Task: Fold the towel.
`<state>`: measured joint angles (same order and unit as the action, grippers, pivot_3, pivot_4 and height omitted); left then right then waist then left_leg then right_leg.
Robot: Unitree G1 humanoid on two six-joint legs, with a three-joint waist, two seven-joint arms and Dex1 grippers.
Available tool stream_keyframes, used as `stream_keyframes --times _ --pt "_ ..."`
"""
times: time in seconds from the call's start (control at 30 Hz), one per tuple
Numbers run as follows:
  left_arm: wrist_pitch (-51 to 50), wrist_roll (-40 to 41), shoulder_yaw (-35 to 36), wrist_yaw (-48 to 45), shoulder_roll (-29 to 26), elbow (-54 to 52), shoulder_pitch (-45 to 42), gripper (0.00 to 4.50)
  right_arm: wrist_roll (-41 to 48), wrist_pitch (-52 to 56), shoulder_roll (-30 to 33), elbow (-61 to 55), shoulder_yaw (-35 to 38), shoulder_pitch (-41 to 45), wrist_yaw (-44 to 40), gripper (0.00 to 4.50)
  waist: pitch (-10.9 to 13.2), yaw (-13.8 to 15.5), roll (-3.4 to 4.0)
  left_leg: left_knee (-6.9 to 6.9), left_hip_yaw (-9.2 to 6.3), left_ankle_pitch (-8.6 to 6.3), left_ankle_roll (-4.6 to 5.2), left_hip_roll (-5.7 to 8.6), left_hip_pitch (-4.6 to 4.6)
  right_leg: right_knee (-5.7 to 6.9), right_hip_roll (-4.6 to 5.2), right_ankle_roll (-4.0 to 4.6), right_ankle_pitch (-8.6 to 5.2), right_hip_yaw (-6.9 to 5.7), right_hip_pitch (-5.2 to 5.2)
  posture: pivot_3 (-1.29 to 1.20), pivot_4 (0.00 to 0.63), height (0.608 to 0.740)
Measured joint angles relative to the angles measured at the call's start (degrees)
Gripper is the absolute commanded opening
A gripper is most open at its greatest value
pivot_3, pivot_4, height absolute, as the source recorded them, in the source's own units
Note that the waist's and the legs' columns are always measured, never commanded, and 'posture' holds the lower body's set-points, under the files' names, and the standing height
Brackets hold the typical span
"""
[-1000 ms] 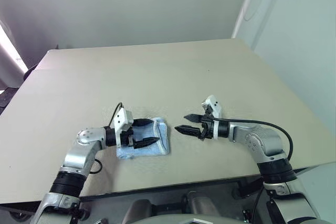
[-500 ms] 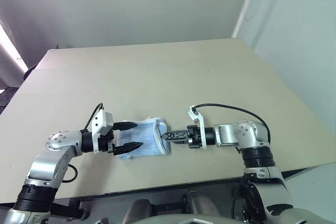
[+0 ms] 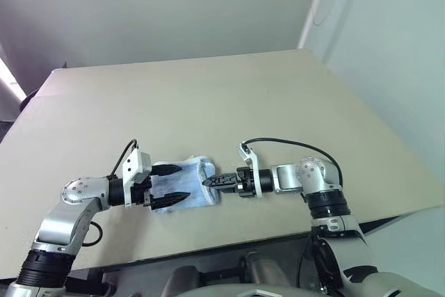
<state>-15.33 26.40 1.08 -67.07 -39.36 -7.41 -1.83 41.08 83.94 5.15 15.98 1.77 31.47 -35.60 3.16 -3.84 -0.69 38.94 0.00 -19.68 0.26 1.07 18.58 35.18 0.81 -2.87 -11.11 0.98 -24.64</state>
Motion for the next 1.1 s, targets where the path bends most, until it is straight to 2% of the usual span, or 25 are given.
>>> stream_keyframes --times 0.2,0.4,0.47,0.53,0.73,0.87,1.1 --pt "0.06 -0.56 -0.38 -0.01 0.10 0.00 -0.11 3.96 -2.12 -2.87 -4.52 2.11 -0.78 1.74 2.64 4.48 0.01 -0.51 0.01 -0.05 -0.01 0.00 0.00 -0.29 -0.14 0.07 -0.28 0.02 -0.01 -0.05 0.01 0.00 0.000 0.740" --pt "0.86 -0.85 -0.20 -0.09 0.01 0.44 -0.62 3.96 -3.81 -4.05 -6.31 4.55 -1.49 3.84 3.54 4.48 0.01 -0.57 0.03 -0.15 -0.05 0.00 0.00 -0.35 -0.16 0.09 -0.31 0.03 -0.01 -0.12 -0.02 0.00 0.000 0.740" --pt "1.01 -0.87 0.08 0.00 -0.27 0.53 -0.69 3.96 -4.45 -4.61 -6.40 4.55 -2.99 4.41 3.54 4.11 0.00 -0.74 0.03 -0.15 -0.05 0.00 0.00 -0.36 -0.16 0.09 -0.30 0.03 0.00 -0.12 -0.02 0.00 0.000 0.740" --pt "1.02 -0.84 0.47 0.13 -0.77 0.53 -0.63 3.96 -5.12 -4.88 -6.40 4.56 -3.87 4.45 3.57 3.56 0.01 -0.81 0.04 -0.15 -0.05 0.00 0.00 -0.36 -0.16 0.09 -0.30 0.04 -0.01 -0.12 -0.03 0.00 0.000 0.740" --pt "0.59 0.35 5.08 0.75 -3.21 0.51 0.71 3.96 -5.37 -2.39 -6.34 4.78 -5.24 4.21 2.91 1.38 0.02 -0.68 0.05 -0.31 -0.04 0.00 0.00 -0.30 0.10 0.03 -0.23 0.01 0.03 -0.12 -0.30 0.00 0.000 0.740" --pt "0.65 0.37 7.29 1.00 -4.51 1.64 1.16 3.96 -3.73 1.03 -7.08 5.00 -1.72 5.18 2.78 0.04 -0.07 -0.37 -0.08 -0.33 -0.05 0.00 -0.01 -0.25 0.61 0.03 -0.18 0.26 0.20 -0.12 -0.75 0.00 0.000 0.740" --pt "0.61 0.37 7.65 1.08 -4.30 2.52 1.41 3.96 1.45 8.10 -7.60 4.23 8.25 9.49 4.98 0.04 -0.01 -0.07 0.01 -0.30 -0.05 0.01 -0.01 -0.13 0.83 -0.04 -0.03 0.37 0.29 -0.14 -0.89 0.00 0.000 0.740"
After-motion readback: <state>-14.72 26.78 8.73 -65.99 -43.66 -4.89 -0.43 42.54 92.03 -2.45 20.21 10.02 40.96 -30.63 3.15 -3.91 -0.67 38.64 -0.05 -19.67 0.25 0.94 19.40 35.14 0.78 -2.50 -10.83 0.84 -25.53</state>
